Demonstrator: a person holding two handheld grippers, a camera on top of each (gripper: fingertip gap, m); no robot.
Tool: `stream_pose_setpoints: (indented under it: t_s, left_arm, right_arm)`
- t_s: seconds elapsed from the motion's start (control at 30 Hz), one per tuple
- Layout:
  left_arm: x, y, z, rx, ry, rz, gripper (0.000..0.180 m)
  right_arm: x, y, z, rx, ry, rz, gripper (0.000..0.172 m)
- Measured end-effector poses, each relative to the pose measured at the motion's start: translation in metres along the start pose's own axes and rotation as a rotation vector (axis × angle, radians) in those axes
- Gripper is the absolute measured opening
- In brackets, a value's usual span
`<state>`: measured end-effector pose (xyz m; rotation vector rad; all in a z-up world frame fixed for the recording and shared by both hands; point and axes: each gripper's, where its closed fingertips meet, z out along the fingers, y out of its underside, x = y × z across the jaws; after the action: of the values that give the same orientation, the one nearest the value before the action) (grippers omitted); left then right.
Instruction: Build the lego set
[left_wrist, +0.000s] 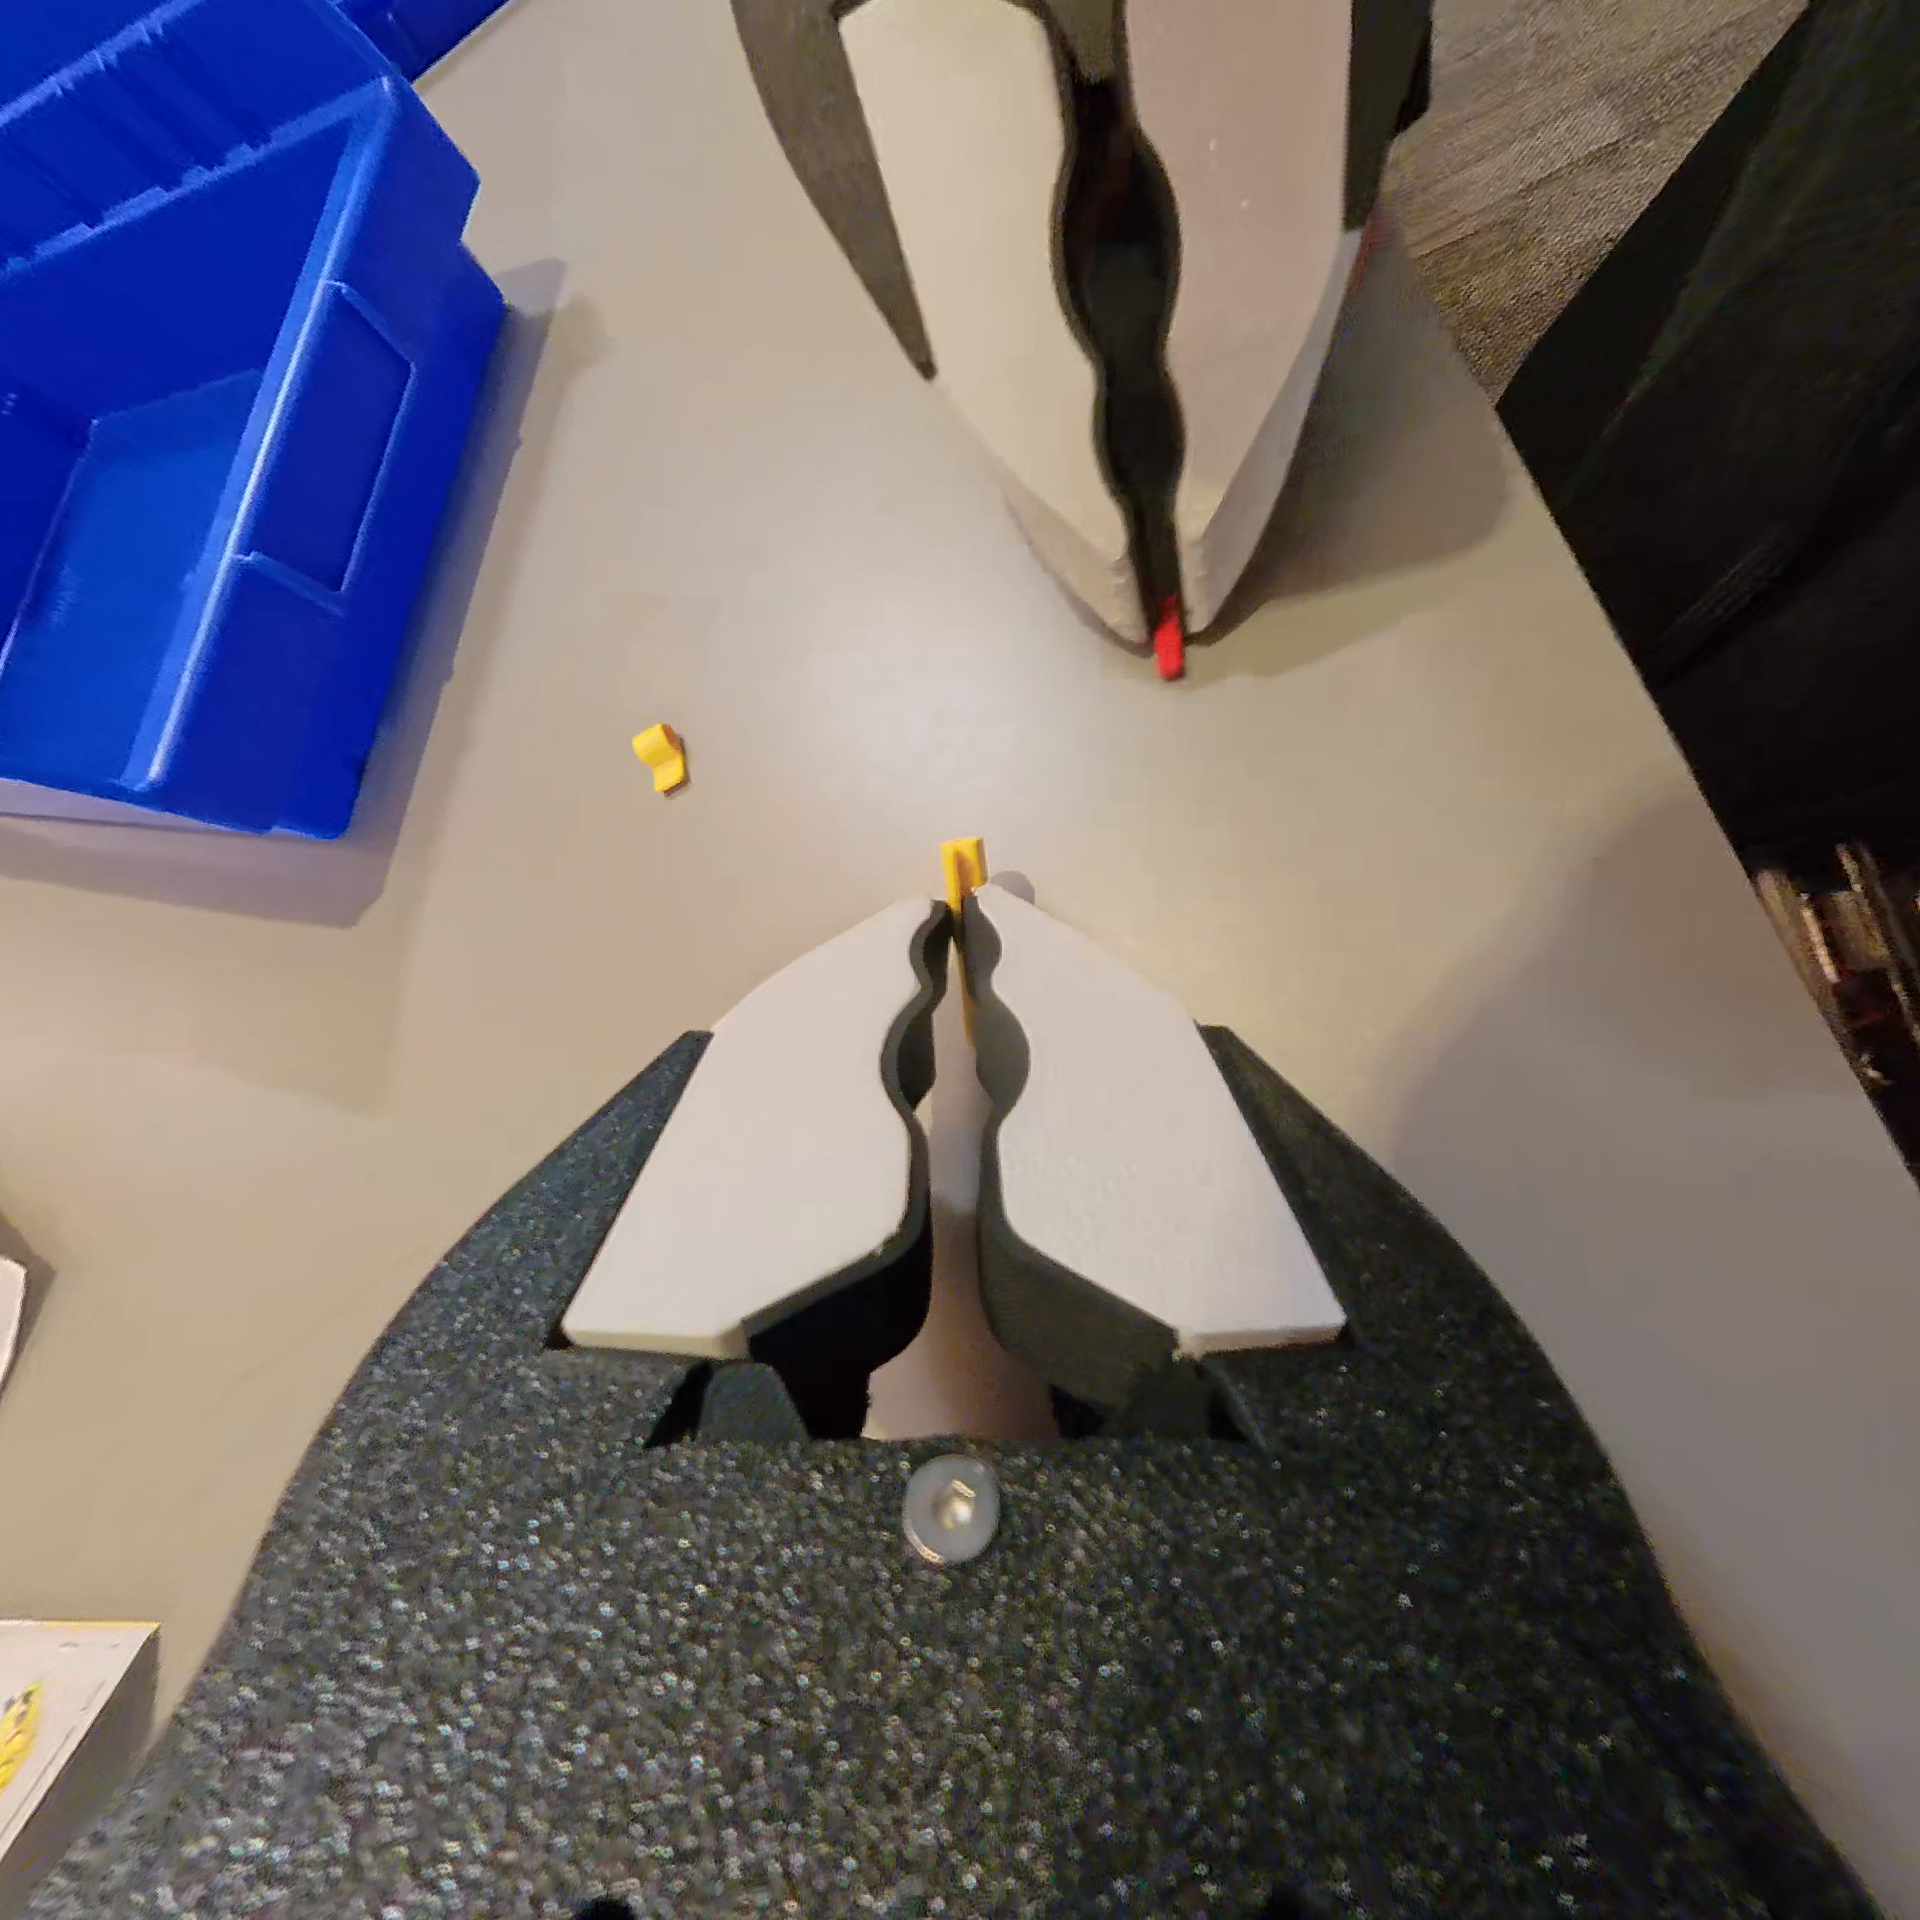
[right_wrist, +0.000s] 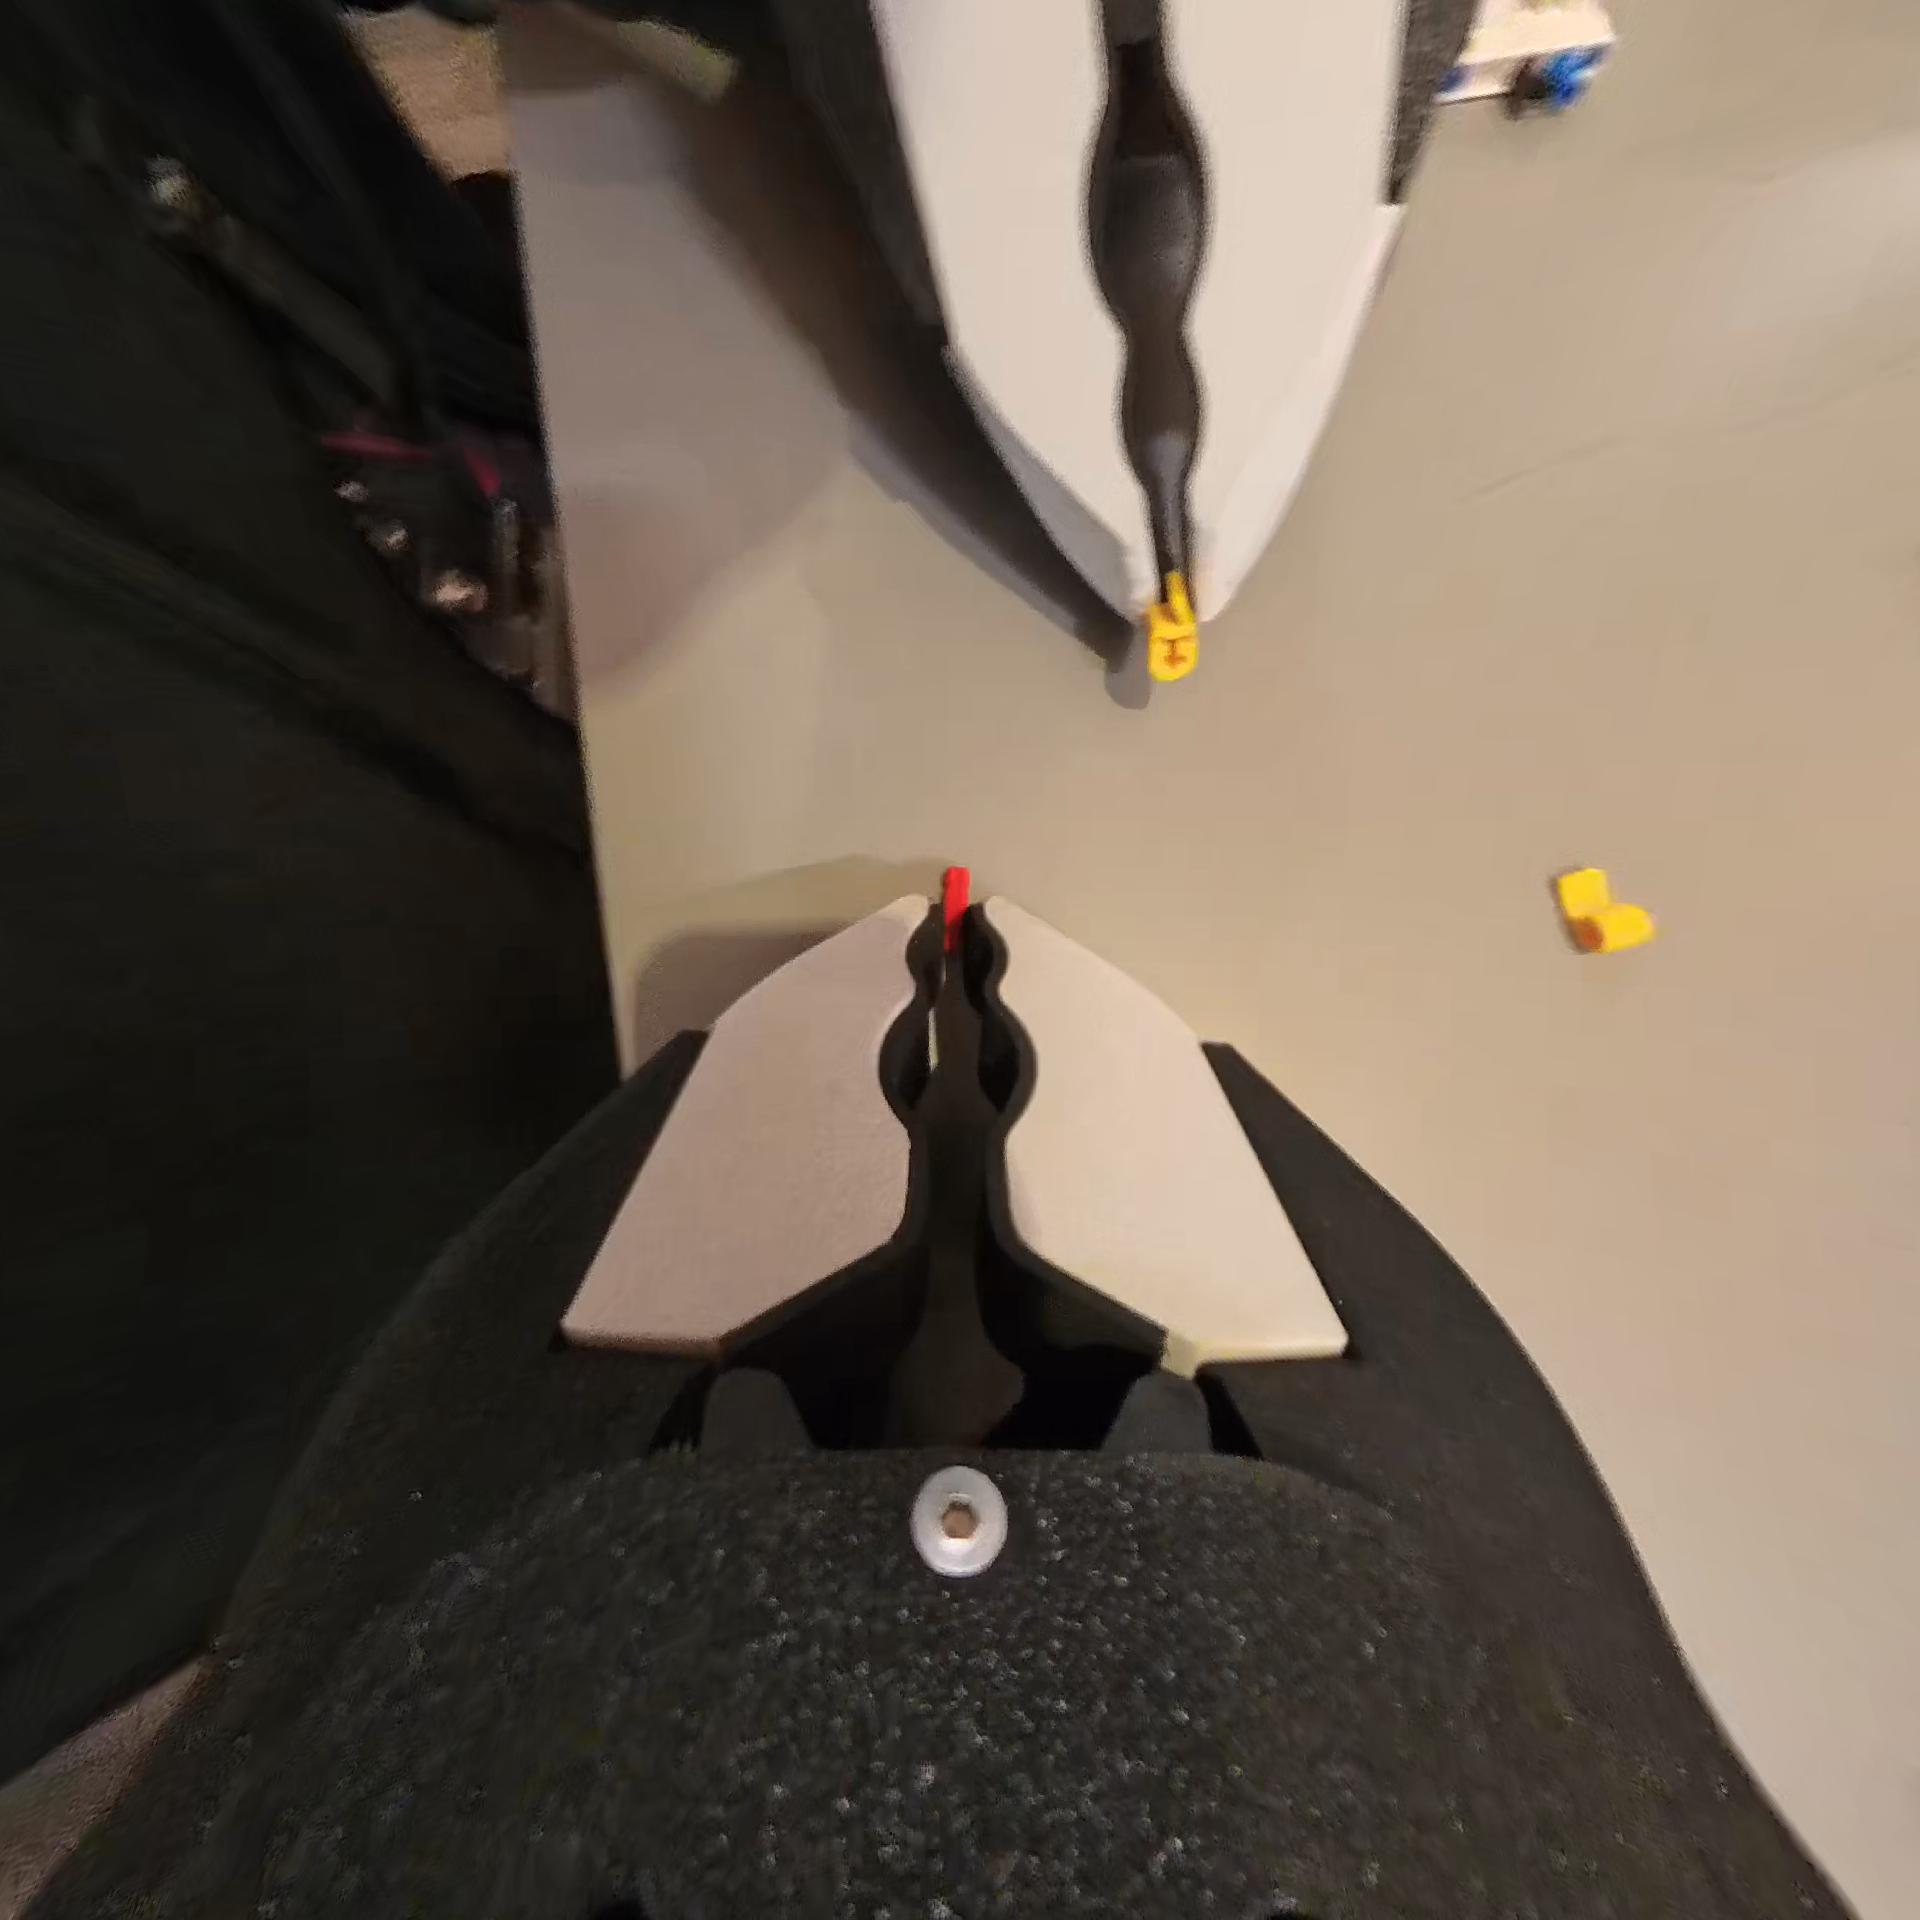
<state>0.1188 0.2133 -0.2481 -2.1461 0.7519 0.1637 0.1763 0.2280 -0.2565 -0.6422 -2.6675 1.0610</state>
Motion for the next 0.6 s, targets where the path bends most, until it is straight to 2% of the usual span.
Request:
stream_pose_setpoints:
  t_s: [0.2,0.4,0.6]
  left_arm:
    - [-0.025,0.01,-0.001,-0.078,-0.205,0.119,0.002]
    - [-0.047,0.004,-0.01,-0.082,-0.411,0.286,0.002]
    - [-0.056,-0.001,-0.012,-0.103,-0.521,0.421,0.002]
  right_arm:
    - [0.044,-0.036,0.002,0.19,0.098,0.217,0.003]
    - [0.069,-0.049,0.002,0.297,0.028,0.479,0.003]
    - [0.073,-0.049,-0.003,0.34,-0.026,0.556,0.003]
